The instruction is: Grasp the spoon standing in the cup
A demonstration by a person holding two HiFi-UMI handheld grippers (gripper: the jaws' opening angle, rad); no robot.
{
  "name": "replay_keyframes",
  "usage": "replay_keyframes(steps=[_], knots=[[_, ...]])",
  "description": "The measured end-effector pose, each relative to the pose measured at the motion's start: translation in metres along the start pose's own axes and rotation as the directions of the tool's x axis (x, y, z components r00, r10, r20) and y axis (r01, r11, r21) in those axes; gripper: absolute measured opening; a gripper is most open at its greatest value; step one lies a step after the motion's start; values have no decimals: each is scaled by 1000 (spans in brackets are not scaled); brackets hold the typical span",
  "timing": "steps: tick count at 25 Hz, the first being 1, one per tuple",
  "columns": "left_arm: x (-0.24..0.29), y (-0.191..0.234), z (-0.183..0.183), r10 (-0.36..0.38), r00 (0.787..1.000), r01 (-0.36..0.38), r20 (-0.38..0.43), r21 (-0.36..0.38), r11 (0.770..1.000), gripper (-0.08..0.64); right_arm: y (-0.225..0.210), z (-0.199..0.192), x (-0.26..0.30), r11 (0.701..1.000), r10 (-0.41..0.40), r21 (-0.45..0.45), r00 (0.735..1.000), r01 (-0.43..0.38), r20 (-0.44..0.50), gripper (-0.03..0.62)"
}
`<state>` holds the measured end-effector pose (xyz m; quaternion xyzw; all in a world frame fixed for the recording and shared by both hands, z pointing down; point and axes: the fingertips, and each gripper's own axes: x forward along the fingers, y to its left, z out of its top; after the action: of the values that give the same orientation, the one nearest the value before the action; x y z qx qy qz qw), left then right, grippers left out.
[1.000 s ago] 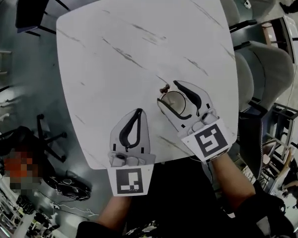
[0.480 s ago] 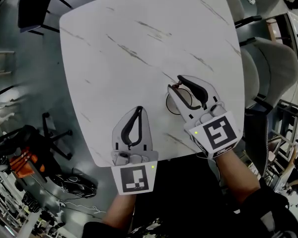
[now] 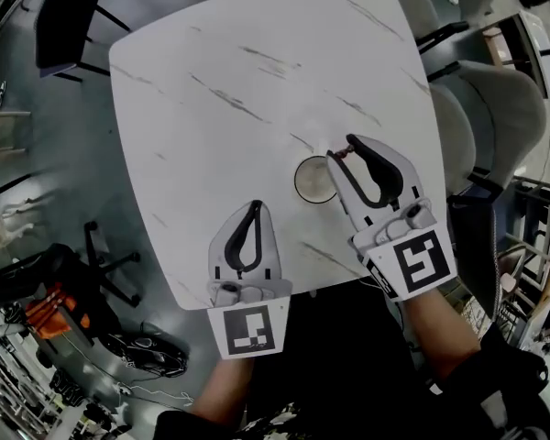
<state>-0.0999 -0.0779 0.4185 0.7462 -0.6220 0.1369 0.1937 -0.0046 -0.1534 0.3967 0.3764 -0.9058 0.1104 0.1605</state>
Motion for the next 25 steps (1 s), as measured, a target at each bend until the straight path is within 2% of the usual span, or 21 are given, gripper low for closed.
replay_keyframes(steps=[3, 9, 14, 21, 25], knots=[[-1, -7, 1, 4, 1000, -4, 5, -4, 1000, 9, -6, 9, -17, 999, -32, 24, 997, 31, 67, 178], [1, -26, 11, -32, 999, 32, 30, 27, 999, 9, -14, 25, -45, 997, -61, 64, 985, 51, 162, 178], [3, -40, 17, -60, 997, 58, 40, 49, 997, 9, -39, 34, -70, 989, -143, 73, 964, 130, 222, 178], [9, -53, 15, -91, 995, 89, 31, 60, 994, 9, -61, 13, -87, 973, -225, 97, 958, 210, 179, 178], [13, -56, 14, -97, 995, 96, 19, 65, 993, 9, -72, -18, -82, 961, -253, 127, 965, 244, 62, 178]])
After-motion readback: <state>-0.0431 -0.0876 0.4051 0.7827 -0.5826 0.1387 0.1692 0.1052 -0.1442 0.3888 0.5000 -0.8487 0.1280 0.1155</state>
